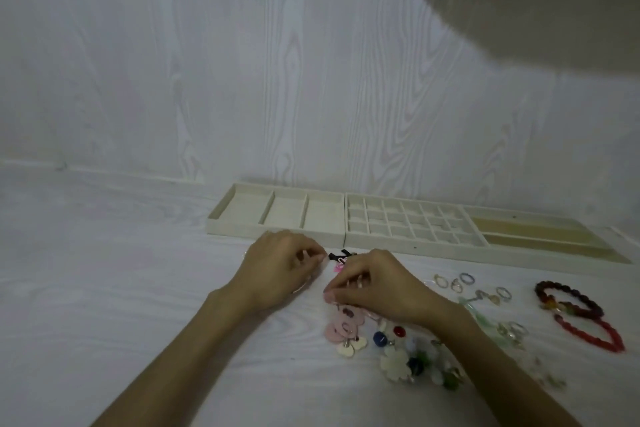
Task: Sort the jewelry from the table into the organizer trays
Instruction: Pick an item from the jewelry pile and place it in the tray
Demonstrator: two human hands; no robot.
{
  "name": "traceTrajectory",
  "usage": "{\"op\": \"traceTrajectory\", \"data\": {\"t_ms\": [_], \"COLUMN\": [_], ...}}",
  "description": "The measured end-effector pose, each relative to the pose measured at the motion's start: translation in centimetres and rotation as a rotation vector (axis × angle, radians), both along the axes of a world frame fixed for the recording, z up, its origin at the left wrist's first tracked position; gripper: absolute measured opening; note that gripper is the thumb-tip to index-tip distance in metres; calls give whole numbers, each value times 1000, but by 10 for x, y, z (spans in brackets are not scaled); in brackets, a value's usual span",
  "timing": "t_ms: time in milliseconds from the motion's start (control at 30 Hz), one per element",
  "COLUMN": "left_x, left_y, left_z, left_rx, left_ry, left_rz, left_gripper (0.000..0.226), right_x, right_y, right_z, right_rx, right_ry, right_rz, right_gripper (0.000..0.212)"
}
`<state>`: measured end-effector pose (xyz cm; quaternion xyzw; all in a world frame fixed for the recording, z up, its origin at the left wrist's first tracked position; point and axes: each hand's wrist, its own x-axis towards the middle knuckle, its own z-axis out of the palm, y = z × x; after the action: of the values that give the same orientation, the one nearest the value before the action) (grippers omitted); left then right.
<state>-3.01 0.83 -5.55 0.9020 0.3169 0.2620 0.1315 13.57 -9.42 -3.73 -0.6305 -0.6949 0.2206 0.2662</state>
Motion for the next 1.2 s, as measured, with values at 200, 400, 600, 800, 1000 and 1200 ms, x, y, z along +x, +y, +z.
{"op": "traceTrajectory", "data": {"t_ms": [200,400,600,800,1000,1200], "left_x": [6,9,12,16,14,28], "left_y": [-11,-19,-37,-44,-52,-17], "left_z": [0,5,21,20,30,37], "left_rx": [-74,-462,-850,-826,-750,-334], "left_ry": [-63,-311,-515,-661,-763,-364], "left_rz": [-17,-156,-340,-222,-179,-96], "left_gripper": [24,24,27,23,6,20], "right_x": [11,8,-1,-18,-22,-6], "right_y": [-11,-15,-18,-19,-18,-5], "right_z": [-6,3,11,6,9,28], "right_rx": [26,56,55,325,231,124], "right_ry": [111,556,1111,841,712,720], "right_rz": [-142,-240,-364,-463,-341,-431], "right_gripper": [31,29,22,18,13,16]}}
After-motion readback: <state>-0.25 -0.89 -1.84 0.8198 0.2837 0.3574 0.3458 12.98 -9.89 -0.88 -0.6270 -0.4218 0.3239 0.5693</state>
